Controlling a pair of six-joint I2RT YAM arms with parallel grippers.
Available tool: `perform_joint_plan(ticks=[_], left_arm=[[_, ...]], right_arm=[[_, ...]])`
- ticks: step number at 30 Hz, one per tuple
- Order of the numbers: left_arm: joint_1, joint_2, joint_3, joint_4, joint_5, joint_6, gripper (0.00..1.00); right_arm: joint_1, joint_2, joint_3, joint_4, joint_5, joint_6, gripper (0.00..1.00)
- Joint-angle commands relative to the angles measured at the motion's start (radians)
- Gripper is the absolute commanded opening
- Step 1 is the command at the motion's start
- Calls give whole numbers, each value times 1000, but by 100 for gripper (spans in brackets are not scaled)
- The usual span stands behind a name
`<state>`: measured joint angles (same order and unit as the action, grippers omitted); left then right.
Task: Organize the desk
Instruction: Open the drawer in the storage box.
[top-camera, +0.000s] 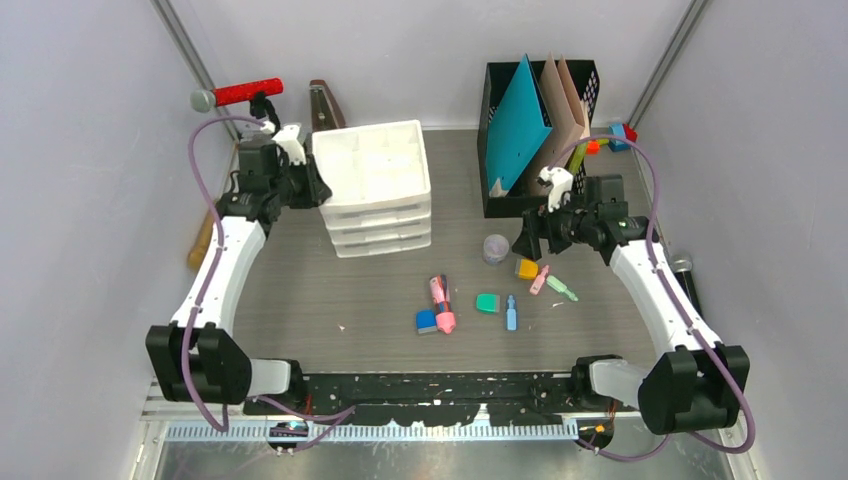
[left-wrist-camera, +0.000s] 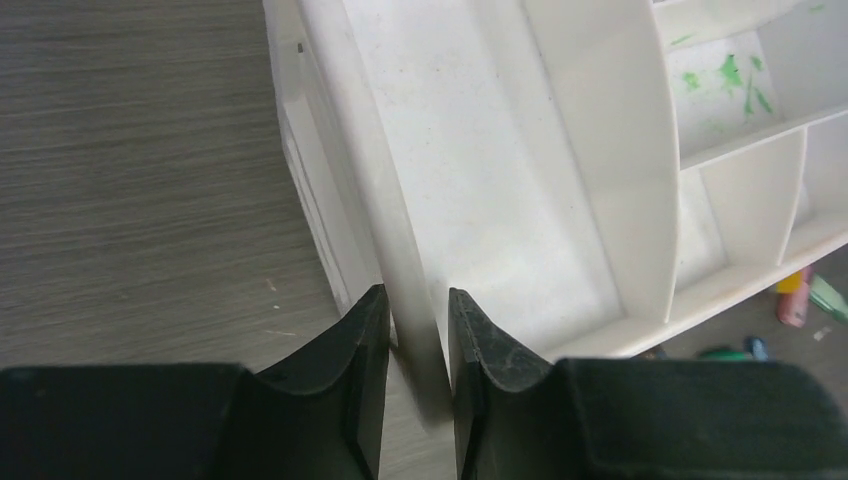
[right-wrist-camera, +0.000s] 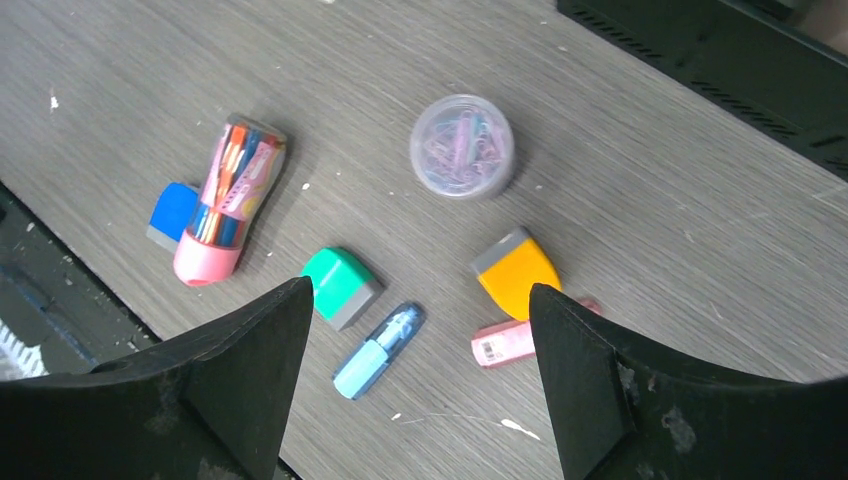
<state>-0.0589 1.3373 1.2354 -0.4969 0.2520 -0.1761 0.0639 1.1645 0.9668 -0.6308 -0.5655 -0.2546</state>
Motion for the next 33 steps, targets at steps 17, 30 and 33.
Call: perform_joint_plan(ticks=[17,30,33], left_arm=[[-29,-261,-107,-56,232,-16,71],[-190,-321,-43,-138,197,512,75],[-288,-318,-45,-142,122,614,75]], right_arm=[[449,207,177,190,-186,66,86],[530,301,237,254,90,37,78],[530,352,300,251,107,33,76]])
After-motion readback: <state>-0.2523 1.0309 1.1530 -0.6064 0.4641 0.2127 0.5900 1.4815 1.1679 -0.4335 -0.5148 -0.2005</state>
